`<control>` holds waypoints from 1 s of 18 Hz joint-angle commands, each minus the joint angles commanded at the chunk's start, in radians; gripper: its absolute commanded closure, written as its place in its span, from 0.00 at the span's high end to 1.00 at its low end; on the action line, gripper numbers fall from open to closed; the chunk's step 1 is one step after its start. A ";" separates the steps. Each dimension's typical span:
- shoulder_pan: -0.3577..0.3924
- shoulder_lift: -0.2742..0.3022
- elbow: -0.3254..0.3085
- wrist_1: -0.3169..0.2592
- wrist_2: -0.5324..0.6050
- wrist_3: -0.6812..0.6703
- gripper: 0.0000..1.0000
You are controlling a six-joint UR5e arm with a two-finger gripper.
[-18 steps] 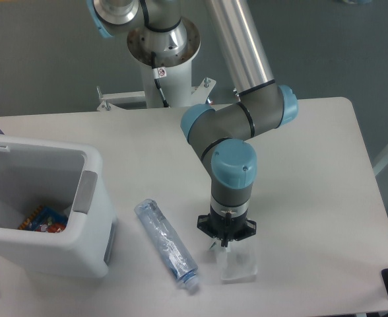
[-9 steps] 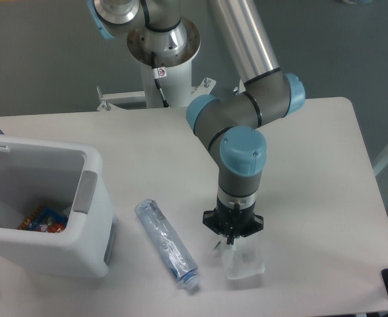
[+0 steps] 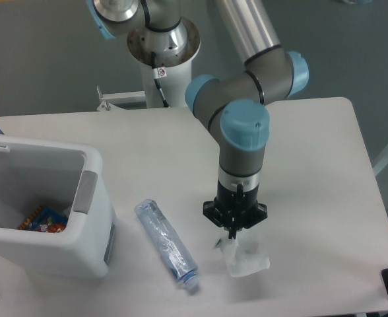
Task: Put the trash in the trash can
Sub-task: 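Lift the tissue and carry it over the white trash bin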
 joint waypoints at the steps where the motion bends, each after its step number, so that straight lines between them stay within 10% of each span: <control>1: -0.002 0.014 0.000 0.000 -0.028 -0.014 0.00; 18: -0.103 0.247 0.038 -0.002 -0.313 -0.204 0.00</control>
